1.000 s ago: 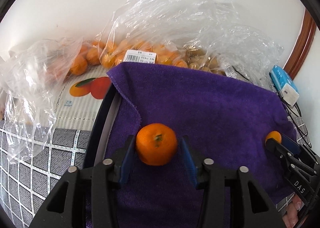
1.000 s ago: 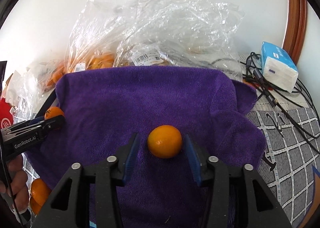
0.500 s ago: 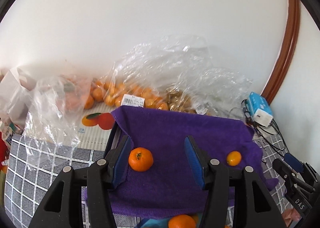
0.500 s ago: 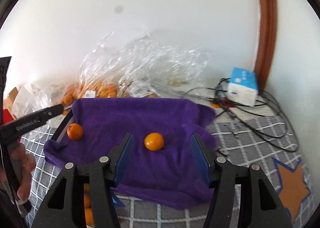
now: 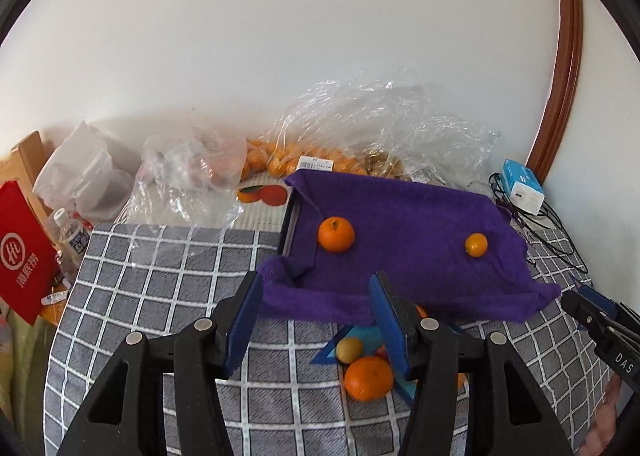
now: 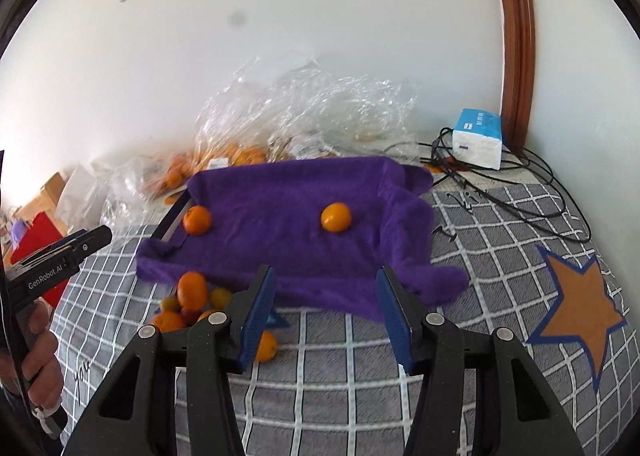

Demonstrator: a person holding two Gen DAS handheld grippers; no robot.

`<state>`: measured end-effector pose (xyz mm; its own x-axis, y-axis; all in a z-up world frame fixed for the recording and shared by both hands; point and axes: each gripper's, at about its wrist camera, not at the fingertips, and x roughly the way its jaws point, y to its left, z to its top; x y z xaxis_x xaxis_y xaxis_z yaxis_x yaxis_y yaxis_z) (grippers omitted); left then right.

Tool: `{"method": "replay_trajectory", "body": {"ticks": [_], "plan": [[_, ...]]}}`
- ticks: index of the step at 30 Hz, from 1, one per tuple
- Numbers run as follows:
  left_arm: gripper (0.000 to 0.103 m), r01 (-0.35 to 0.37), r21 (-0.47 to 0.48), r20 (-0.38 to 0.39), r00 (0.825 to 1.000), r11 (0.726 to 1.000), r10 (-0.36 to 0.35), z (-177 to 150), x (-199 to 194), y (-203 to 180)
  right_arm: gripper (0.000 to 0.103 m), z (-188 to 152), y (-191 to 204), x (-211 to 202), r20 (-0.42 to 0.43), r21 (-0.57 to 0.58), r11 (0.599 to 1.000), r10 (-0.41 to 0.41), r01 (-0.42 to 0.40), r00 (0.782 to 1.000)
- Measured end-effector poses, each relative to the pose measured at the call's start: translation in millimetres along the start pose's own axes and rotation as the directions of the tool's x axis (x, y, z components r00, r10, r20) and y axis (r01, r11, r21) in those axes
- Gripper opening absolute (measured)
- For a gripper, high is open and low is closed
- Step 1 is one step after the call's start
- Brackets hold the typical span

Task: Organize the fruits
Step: 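Move both tools back to the fruit pile and grasp an orange with the right tool, then grasp a large orange from the pile with the left tool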

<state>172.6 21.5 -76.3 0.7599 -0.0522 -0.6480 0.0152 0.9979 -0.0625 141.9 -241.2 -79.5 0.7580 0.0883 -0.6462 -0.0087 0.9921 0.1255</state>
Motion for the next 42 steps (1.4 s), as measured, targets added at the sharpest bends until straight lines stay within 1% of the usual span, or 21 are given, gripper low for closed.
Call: {"method": "replay_trajectory", "body": {"ticks": [3, 5, 8, 10, 14, 18, 22, 24, 25, 26, 27, 29, 31, 32, 34, 38, 40, 42], "plan": [[0.053, -0.003, -0.054, -0.008, 1.0, 0.999, 0.003, -16.8, -8.1, 17.4, 0.052, -12.6, 4.7, -6.4, -0.011, -0.009, 1.0, 0.023, -0.023, 1.0], [0.053, -0.012, -0.078, -0.023, 1.0, 0.997, 0.01, -27.7, -11.6, 27.9, 0.052, -21.2, 7.7, -8.4, -0.018, -0.018, 1.0, 0.02, -0.021, 1.0], [0.053, -0.023, -0.084, -0.041, 0.999, 0.996, 0.019, -43.7, -12.2, 37.6, 0.052, -31.3, 11.1, -8.0, -0.018, -0.034, 0.999, 0.02, -0.021, 1.0], [0.053, -0.024, -0.089, -0.058, 0.998, 0.996, 0.019, -51.8, -8.1, 42.2, 0.05, -38.1, 15.2, -2.8, -0.041, -0.049, 0.998, 0.034, -0.036, 0.999], [0.053, -0.021, -0.092, -0.098, 0.995, 0.996, 0.012, -64.5, 5.6, 47.0, 0.037, -51.2, 30.3, 14.5, -0.094, -0.083, 0.994, 0.066, -0.074, 0.993], [0.054, -0.028, -0.101, -0.123, 0.992, 0.994, 0.015, -74.5, 21.8, 52.8, 0.035, -59.3, 45.4, 37.4, -0.148, -0.124, 0.988, 0.077, -0.096, 0.986], [0.054, -0.008, -0.118, -0.151, 0.989, 0.993, -0.01, -84.0, 36.5, 59.1, 0.034, -64.6, 52.8, 62.3, -0.191, -0.161, 0.983, 0.053, -0.085, 0.98], [0.054, -0.001, -0.107, -0.165, 0.986, 0.994, -0.017, -87.1, 42.2, 59.0, 0.034, -64.0, 50.8, 73.9, -0.21, -0.159, 0.984, 0.046, -0.08, 0.977], [0.055, -0.001, -0.098, -0.161, 0.987, 0.995, -0.015, -88.3, 42.7, 58.6, 0.034, -62.9, 48.9, 77.7, -0.217, -0.15, 0.985, 0.049, -0.083, 0.975], [0.06, 0.004, -0.088, -0.148, 0.989, 0.996, -0.017, -89.1, 42.0, 57.9, 0.035, -61.0, 47.6, 80.9, -0.221, -0.141, 0.986, 0.059, -0.091, 0.974], [0.063, 0.009, -0.085, -0.145, 0.989, 0.996, -0.021, -89.4, 42.0, 57.1, 0.035, -59.1, 47.1, 83.5, -0.215, -0.14, 0.985, 0.064, -0.096, 0.974], [0.064, 0.009, -0.082, -0.148, 0.989, 0.997, -0.021, -89.5, 43.5, 55.8, 0.035, -55.4, 48.7, 88.5, -0.214, -0.155, 0.984, 0.052, -0.087, 0.975], [0.067, 0.018, -0.078, -0.151, 0.988, 0.997, -0.03, -89.4, 44.5, 55.5, 0.035, -53.4, 48.3, 92.1, -0.208, -0.159, 0.984, 0.048, -0.083, 0.977], [0.068, 0.021, -0.079, -0.151, 0.988, 0.997, -0.033, -89.5, 45.4, 56.5, 0.032, -53.4, 47.9, 93.4, -0.205, -0.161, 0.984, 0.048, -0.082, 0.977], [0.068, 0.024, -0.084, -0.151, 0.988, 0.996, -0.037, -89.5, 45.4, 57.8, 0.031, -54.7, 49.1, 91.9, -0.2, -0.187, 0.979, 0.038, -0.076, 0.979], [0.068, 0.022, -0.089, -0.158, 0.987, 0.996, -0.036, -88.9, 43.8, 57.8, 0.031, -56.7, 42.2, 82.9, -0.171, -0.191, 0.98, 0.022, -0.055, 0.985], [0.067, 0.051, -0.102, -0.165, 0.984, 0.993, -0.068, -87.9, 41.5, 54.1, 0.031, -57.7, 36.1, 78.2, -0.152, -0.197, 0.98, 0.004, -0.035, 0.988], [0.067, 0.108, -0.114, -0.177, 0.976, 0.988, -0.128, -84.4, 39.3, 44.3, 0.031, -58.8, 27.6, 73.5, -0.133, -0.205, 0.979, -0.04, 0.012, 0.99]]}}
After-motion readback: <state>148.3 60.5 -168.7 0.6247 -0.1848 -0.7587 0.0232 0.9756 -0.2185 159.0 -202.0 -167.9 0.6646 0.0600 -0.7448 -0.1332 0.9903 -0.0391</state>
